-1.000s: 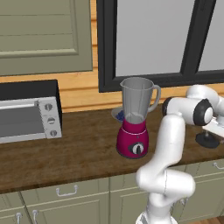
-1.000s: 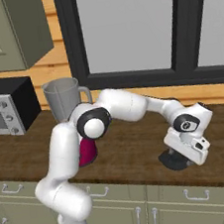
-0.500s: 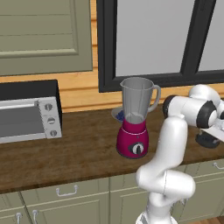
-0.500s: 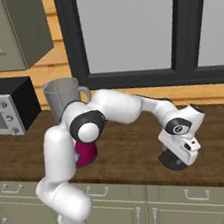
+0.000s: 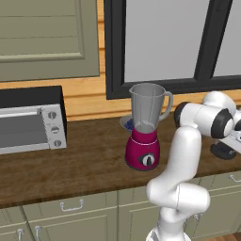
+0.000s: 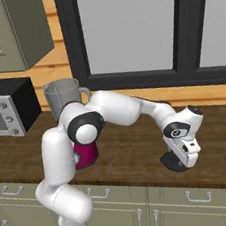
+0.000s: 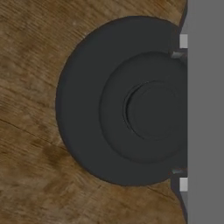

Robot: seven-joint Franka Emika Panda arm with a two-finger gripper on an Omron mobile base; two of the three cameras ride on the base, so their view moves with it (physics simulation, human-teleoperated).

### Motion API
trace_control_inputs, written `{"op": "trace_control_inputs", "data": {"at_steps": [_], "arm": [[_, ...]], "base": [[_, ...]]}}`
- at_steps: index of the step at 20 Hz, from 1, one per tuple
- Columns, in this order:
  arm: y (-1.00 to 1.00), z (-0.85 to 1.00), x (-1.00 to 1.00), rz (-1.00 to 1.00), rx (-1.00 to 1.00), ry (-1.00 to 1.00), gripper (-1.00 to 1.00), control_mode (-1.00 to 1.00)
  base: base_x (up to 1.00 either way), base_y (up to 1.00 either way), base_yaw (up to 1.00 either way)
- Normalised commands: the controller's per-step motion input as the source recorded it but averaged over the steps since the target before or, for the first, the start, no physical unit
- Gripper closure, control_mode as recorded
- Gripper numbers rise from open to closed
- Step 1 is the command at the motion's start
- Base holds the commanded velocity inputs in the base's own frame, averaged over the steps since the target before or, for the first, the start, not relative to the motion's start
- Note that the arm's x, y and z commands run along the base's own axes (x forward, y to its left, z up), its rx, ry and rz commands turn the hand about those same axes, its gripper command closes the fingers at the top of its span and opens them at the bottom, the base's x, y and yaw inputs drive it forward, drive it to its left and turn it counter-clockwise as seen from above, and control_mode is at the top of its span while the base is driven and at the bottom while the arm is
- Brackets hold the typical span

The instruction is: Close the lid blender by securely placing the lid on top.

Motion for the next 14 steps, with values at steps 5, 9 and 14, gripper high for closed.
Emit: {"op": "trace_control_inputs", "data": {"at_steps": [5,9,14], "arm": [[-0.13,-0.17,0.15,-0.1,0.0,0.11,-1.0,-1.0],[-0.09,-0.23,0.29,-0.07,0.0,0.13,-1.0,-1.0],[-0.06,-0.45,0.0,-0.03,0.0,0.05,1.0,-1.0]], "base": [[0.0,0.0,0.0],[0.0,0.0,0.0],[0.0,0.0,0.0]]}}
